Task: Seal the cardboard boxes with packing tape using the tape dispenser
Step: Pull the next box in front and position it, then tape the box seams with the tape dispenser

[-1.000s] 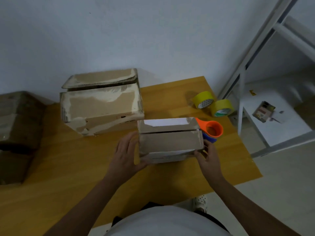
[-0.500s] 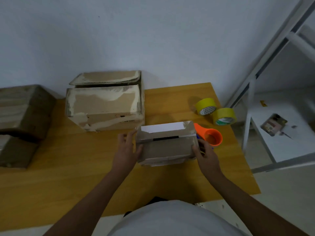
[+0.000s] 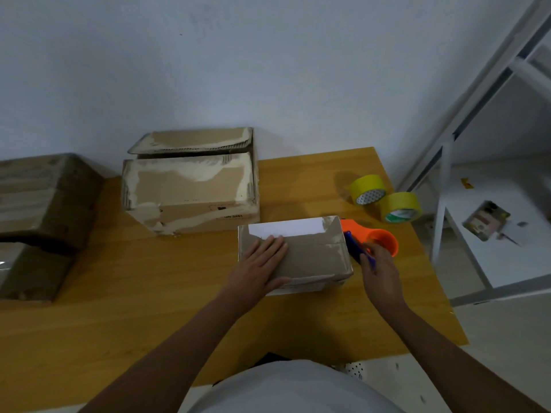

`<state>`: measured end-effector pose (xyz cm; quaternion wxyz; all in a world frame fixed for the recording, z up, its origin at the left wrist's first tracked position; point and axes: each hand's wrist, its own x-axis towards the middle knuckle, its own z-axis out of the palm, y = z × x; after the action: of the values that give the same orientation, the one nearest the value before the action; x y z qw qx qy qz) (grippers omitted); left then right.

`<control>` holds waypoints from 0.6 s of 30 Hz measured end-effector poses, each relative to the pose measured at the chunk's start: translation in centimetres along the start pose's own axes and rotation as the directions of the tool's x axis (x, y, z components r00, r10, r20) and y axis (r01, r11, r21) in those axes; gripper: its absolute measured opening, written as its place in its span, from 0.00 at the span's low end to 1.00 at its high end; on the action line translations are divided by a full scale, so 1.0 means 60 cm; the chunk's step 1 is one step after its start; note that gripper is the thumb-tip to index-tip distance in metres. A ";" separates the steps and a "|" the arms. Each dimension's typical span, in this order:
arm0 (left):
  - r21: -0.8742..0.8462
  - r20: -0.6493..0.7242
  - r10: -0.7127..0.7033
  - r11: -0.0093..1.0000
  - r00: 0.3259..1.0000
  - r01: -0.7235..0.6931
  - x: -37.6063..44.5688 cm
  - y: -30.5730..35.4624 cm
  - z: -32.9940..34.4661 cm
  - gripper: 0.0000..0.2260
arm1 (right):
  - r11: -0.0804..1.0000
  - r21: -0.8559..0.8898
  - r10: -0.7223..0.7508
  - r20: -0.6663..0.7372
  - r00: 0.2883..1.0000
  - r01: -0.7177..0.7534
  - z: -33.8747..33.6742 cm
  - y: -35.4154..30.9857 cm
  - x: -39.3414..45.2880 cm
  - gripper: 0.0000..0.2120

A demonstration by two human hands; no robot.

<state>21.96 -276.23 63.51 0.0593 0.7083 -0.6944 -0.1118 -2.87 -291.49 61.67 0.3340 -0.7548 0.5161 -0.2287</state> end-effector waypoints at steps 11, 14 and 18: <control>0.022 -0.032 0.013 1.000 0.999 -0.013 -0.003 0.003 -0.003 0.31 | 0.870 -0.492 0.124 0.277 0.953 0.030 0.020 0.044 0.077 0.29; 0.015 -0.006 0.002 1.000 1.000 -0.002 -0.003 0.003 -0.003 0.31 | 0.773 -0.622 0.121 0.338 0.933 0.125 0.025 0.053 0.087 0.35; 0.014 0.008 -0.004 1.000 1.000 0.004 -0.002 0.001 -0.003 0.32 | 0.699 -0.699 0.148 0.348 0.926 0.151 0.021 0.049 0.096 0.38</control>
<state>21.97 -276.10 63.70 0.0515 0.7096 -0.6941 -0.1098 -1.73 -297.26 58.64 0.1072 -0.8545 0.4889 0.1393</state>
